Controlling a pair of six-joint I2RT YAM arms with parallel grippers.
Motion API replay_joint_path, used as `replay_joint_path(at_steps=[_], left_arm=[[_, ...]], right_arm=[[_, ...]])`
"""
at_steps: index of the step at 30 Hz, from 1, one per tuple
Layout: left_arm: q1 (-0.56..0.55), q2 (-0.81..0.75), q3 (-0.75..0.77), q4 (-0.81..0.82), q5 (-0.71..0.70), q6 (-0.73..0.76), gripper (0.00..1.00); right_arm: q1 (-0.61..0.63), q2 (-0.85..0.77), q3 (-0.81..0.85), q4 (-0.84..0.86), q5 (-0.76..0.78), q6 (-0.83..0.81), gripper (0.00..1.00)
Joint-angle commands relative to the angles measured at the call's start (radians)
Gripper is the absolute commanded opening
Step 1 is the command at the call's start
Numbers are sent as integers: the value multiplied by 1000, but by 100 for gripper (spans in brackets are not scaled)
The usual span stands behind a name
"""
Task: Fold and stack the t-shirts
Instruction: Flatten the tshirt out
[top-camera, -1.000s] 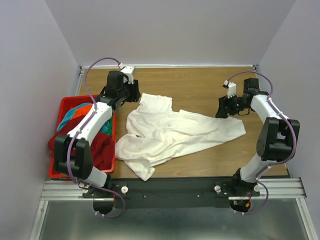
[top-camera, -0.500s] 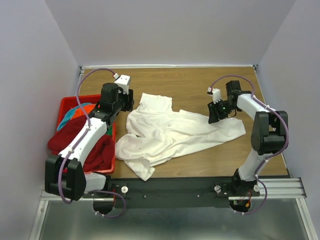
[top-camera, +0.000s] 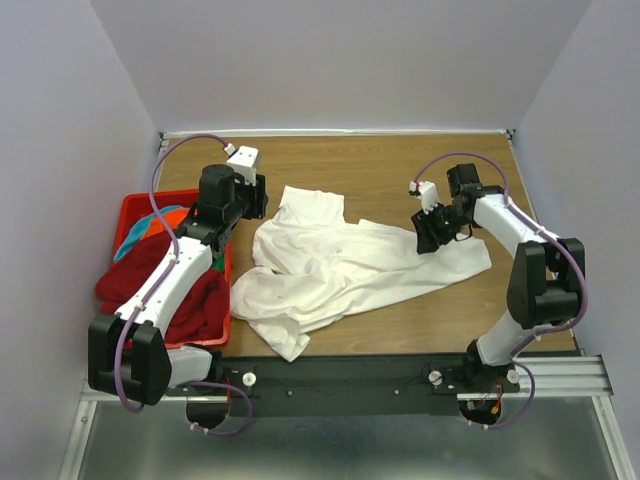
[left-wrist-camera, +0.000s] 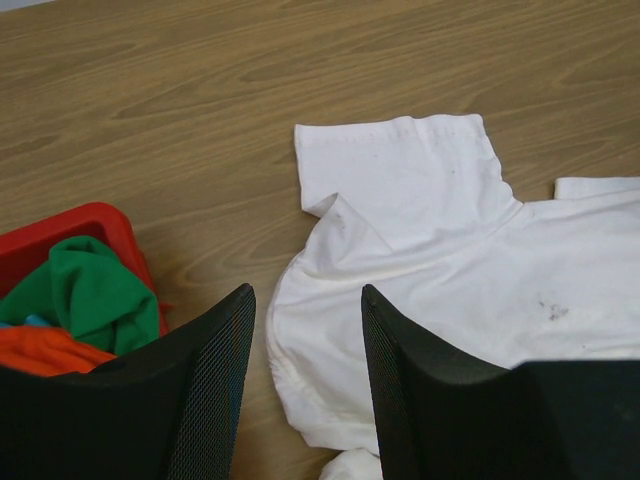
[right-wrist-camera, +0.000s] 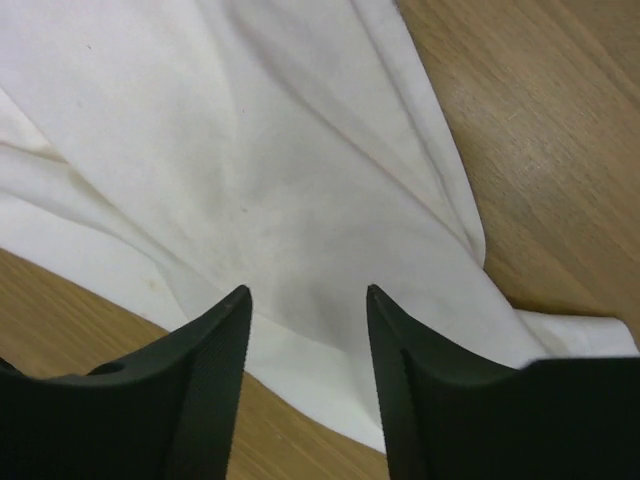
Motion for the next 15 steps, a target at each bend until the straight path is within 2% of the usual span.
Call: replay_joint_path(at_steps=[1,3,9,13,14,15], left_arm=[[3,-17,8,22,11,8,55],[2,-15,6,24,11,8,55],[2,-22,0,22,5,11,55],[3,-17,3,22,4,12,55],[2,-14,5,22,4,14,55],[2,-12,5,22,4,14,55]], right_arm=[[5,-30,31,-33,21,-73,62],[3,-3,57,-35,27,-144,69],[3,146,151,-33,50,-245,69],[5,188,194,-42,24,-241,63],[6,188,198,-52,13,-241,59],[10,174,198,-74,0,-251,49]])
